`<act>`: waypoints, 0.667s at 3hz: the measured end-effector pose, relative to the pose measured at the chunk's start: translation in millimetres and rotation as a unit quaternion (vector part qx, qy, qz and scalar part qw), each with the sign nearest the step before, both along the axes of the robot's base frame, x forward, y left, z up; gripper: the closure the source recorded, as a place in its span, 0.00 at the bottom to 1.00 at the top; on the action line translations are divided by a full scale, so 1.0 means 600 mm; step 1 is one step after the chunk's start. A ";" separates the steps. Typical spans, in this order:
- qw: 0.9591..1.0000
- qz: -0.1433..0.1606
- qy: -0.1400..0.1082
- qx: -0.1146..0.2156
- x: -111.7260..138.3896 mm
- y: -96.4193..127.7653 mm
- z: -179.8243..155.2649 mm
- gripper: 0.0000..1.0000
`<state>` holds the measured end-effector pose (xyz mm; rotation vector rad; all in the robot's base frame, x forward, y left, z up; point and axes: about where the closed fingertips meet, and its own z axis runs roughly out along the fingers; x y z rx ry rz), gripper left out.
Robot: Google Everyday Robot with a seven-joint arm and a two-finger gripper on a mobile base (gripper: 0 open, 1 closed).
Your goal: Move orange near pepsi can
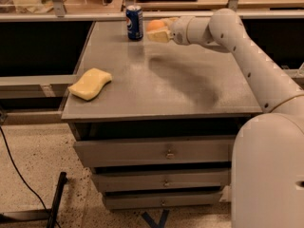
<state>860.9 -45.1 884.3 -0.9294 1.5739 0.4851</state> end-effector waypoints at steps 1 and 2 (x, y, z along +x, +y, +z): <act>1.000 -0.003 0.003 -0.001 0.017 0.028 -0.008 1.00; 1.000 -0.004 0.009 -0.005 0.026 0.044 -0.016 0.82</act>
Offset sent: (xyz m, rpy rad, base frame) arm 0.0234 0.0307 -0.0117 -0.0192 0.0299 -0.0202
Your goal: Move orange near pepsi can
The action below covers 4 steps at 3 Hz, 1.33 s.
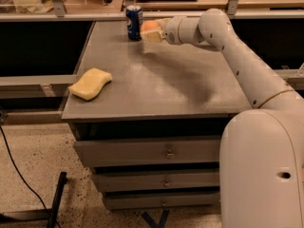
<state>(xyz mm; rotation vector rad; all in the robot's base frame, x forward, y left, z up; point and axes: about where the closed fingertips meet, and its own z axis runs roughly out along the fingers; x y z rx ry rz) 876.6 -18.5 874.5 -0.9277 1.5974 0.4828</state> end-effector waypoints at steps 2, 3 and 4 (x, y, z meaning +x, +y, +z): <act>1.000 0.012 0.003 0.005 0.002 0.023 -0.006 0.35; 1.000 0.014 0.004 0.005 0.002 0.028 -0.008 0.12; 1.000 0.016 0.005 0.005 0.002 0.034 -0.011 0.00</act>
Offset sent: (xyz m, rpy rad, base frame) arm 0.0010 0.0140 0.0006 0.0162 -0.0001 0.0351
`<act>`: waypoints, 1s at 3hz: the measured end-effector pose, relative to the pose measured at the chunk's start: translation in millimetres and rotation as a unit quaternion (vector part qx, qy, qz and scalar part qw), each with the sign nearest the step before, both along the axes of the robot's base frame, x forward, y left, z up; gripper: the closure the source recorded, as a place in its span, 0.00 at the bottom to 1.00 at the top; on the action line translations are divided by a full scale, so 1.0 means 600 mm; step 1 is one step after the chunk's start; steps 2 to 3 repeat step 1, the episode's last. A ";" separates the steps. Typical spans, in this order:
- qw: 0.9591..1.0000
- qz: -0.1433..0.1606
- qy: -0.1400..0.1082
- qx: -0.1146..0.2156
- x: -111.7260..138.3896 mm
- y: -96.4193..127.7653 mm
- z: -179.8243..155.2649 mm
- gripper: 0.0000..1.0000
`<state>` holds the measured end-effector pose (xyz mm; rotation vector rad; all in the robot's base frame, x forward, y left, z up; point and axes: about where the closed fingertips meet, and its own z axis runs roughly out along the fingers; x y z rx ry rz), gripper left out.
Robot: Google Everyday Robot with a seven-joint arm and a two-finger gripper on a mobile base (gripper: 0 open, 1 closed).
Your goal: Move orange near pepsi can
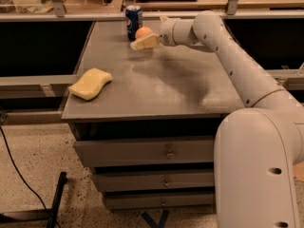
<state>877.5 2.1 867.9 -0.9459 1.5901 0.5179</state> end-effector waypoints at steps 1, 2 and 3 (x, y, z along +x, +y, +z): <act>1.000 0.000 0.000 0.000 0.000 0.000 0.000 0.00; 1.000 0.000 0.000 0.000 0.000 0.000 0.000 0.00; 1.000 0.000 0.000 0.000 0.000 0.000 0.000 0.00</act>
Offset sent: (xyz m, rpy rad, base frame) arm 0.0000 0.0000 0.0000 0.0000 0.0000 0.0000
